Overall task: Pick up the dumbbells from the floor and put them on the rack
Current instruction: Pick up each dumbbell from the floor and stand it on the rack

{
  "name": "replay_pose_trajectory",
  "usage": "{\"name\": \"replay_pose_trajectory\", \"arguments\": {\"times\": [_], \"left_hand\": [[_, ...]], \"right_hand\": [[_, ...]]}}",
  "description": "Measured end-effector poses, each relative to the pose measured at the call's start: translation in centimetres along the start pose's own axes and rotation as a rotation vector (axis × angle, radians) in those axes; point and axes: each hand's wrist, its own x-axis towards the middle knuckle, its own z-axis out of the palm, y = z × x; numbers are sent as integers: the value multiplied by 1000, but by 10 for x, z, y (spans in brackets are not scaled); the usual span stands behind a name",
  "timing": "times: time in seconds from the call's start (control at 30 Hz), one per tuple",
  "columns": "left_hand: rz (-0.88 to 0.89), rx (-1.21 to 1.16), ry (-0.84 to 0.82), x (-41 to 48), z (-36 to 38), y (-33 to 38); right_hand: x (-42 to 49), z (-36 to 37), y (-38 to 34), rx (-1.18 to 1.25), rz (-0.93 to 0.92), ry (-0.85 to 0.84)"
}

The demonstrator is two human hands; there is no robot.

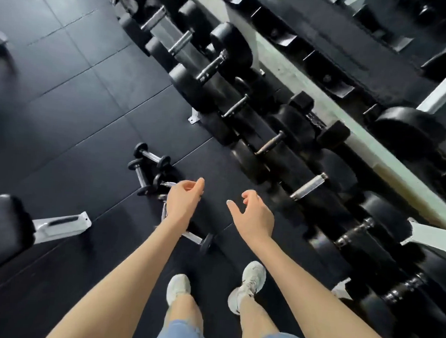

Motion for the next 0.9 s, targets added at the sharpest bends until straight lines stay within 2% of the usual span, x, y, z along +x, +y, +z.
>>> {"name": "replay_pose_trajectory", "arguments": {"times": [0.23,0.43,0.67,0.9], "left_hand": [[-234,-151,46,51,-79,-129],[-393,-126,-33,122,-100,-259],[-556,-115,-90,209,-49,-390],[-614,-188,-117,292,36,-499]], "right_hand": [[-6,146,-14,-230,-14,-331],[22,277,-2,-384,50,-426],[85,405,57,-424,107,-434],[166,517,128,-376,93,-487]]}}
